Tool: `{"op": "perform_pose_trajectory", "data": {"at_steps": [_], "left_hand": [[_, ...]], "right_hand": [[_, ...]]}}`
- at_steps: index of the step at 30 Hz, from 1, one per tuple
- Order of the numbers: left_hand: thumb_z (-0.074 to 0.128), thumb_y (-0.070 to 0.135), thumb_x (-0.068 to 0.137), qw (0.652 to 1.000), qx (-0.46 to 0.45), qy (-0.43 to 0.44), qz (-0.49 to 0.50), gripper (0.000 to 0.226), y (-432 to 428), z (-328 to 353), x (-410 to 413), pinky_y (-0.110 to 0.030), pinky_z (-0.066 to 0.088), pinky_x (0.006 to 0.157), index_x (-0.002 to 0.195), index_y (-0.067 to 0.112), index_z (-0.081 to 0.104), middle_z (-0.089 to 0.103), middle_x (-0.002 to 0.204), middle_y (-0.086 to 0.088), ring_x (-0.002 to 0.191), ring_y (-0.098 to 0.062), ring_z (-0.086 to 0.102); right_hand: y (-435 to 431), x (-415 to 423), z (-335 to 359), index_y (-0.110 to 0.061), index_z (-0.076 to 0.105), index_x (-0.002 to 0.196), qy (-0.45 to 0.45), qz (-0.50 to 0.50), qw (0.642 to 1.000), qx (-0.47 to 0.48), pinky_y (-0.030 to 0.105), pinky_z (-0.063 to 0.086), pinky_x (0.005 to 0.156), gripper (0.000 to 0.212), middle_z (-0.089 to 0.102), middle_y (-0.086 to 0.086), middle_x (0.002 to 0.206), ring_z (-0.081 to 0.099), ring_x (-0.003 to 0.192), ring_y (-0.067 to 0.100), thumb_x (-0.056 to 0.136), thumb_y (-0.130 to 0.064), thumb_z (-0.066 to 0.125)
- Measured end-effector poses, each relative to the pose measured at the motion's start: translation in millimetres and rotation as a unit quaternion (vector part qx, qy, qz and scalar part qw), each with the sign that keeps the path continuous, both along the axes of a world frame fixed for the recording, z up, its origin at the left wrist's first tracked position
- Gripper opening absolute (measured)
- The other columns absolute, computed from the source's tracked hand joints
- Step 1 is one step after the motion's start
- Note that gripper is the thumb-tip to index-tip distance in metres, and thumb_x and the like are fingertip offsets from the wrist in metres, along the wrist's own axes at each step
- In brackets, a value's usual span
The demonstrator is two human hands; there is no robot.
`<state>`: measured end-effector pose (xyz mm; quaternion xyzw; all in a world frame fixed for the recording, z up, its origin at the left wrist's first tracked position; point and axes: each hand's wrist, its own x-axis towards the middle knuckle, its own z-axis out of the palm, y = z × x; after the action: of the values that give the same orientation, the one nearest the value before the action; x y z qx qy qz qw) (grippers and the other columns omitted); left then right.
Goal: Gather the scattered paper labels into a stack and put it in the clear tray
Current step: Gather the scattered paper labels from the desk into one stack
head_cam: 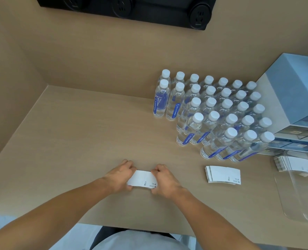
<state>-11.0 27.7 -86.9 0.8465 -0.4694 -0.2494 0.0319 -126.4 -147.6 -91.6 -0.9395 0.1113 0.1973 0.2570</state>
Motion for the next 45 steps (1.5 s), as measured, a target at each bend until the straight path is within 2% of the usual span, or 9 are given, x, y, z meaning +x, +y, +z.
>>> {"op": "perform_pose_trajectory", "data": {"at_steps": [7, 12, 15, 19, 23, 30, 34, 41, 45], "left_hand": [[0.067, 0.032, 0.083, 0.999, 0.022, 0.001, 0.023, 0.051, 1.5, 0.7, -4.2, -0.029, 0.043, 0.101, 0.127, 0.013, 0.051, 0.042, 0.129, -0.003, 0.125, -0.019, 0.035], [0.078, 0.044, 0.073, 0.99, 0.012, 0.076, 0.116, 0.082, 6.8, 7.3, -3.1, -0.03, 0.039, 0.107, 0.139, 0.015, 0.039, 0.036, 0.134, 0.001, 0.128, -0.018, 0.034], [0.073, 0.045, 0.08, 0.97, -0.009, 0.092, 0.223, 0.045, 9.9, 13.8, 0.5, -0.029, 0.045, 0.09, 0.109, 0.015, 0.055, 0.048, 0.115, -0.002, 0.104, -0.018, 0.049], [0.058, 0.03, 0.093, 0.888, -0.02, 0.147, 0.435, 0.036, 0.8, 22.5, 4.8, -0.028, 0.043, 0.065, 0.062, 0.013, 0.049, 0.055, 0.071, -0.007, 0.069, -0.024, 0.052], [0.055, 0.009, 0.093, 0.765, -0.054, 0.308, 0.563, 0.019, -12.2, 21.7, -0.4, -0.036, 0.056, 0.073, 0.097, -0.008, 0.064, 0.069, 0.092, -0.02, 0.075, -0.03, 0.065], [0.045, -0.013, 0.091, 0.715, -0.079, 0.358, 0.595, 0.017, -24.8, 24.4, -11.9, -0.041, 0.061, 0.069, 0.1, -0.009, 0.059, 0.067, 0.097, -0.023, 0.082, -0.033, 0.07], [0.048, -0.016, 0.09, 0.684, -0.081, 0.41, 0.598, 0.016, -12.6, 27.2, -5.6, -0.037, 0.059, 0.058, 0.098, -0.01, 0.06, 0.07, 0.09, -0.022, 0.075, -0.032, 0.071], [0.05, -0.013, 0.09, 0.684, -0.069, 0.415, 0.595, 0.015, -7.3, 32.3, -5.8, -0.032, 0.056, 0.053, 0.085, -0.005, 0.062, 0.07, 0.074, -0.017, 0.062, -0.026, 0.07], [0.048, -0.014, 0.09, 0.691, -0.077, 0.417, 0.586, 0.021, -7.5, 28.9, -4.5, -0.039, 0.061, 0.074, 0.105, -0.01, 0.062, 0.073, 0.099, -0.022, 0.086, -0.031, 0.074]], "right_hand": [[0.2, 1.8, 3.9, -0.01, 0.052, 0.116, 0.026, 0.017, 0.999, -0.014, 0.03, 0.041, 0.104, 0.048, 0.039, 0.004, 0.128, 0.04, 0.121, 0.02, 0.077, -0.027, 0.073], [-5.5, 0.2, 14.5, -0.007, 0.047, 0.127, 0.055, 0.007, 0.998, 0.014, 0.031, 0.037, 0.107, 0.074, 0.038, 0.005, 0.132, 0.034, 0.125, 0.021, 0.07, -0.038, 0.082], [-10.3, -2.2, 19.6, -0.006, 0.056, 0.096, 0.045, -0.102, 0.993, 0.043, 0.029, 0.045, 0.089, 0.032, 0.049, 0.009, 0.111, 0.047, 0.105, 0.023, 0.081, -0.029, 0.072], [-13.1, 1.6, 23.8, -0.01, 0.049, 0.066, 0.088, -0.319, 0.937, 0.113, 0.025, 0.035, 0.051, 0.017, 0.05, 0.004, 0.066, 0.047, 0.07, 0.023, 0.083, -0.01, 0.052], [-4.7, 8.7, 23.1, -0.007, 0.054, 0.08, 0.095, -0.401, 0.895, 0.171, 0.024, 0.041, 0.057, 0.01, 0.057, 0.01, 0.08, 0.056, 0.073, 0.025, 0.084, -0.004, 0.045], [21.0, 14.3, 27.4, -0.012, 0.047, 0.075, 0.097, -0.437, 0.873, 0.195, 0.023, 0.04, 0.055, 0.016, 0.06, 0.009, 0.094, 0.056, 0.077, 0.025, 0.09, -0.009, 0.044], [16.0, 9.2, 36.3, -0.01, 0.05, 0.081, 0.101, -0.428, 0.881, 0.172, 0.02, 0.033, 0.043, 0.009, 0.059, 0.008, 0.088, 0.048, 0.057, 0.016, 0.087, -0.007, 0.044], [21.1, 10.8, 40.1, -0.012, 0.048, 0.074, 0.118, -0.419, 0.891, 0.129, 0.02, 0.038, 0.045, 0.013, 0.064, 0.009, 0.094, 0.056, 0.072, 0.023, 0.086, -0.011, 0.052], [26.3, 12.8, 41.0, -0.01, 0.05, 0.084, 0.119, -0.394, 0.905, 0.103, 0.024, 0.043, 0.059, 0.006, 0.065, 0.012, 0.111, 0.056, 0.081, 0.024, 0.087, -0.009, 0.045]]}}
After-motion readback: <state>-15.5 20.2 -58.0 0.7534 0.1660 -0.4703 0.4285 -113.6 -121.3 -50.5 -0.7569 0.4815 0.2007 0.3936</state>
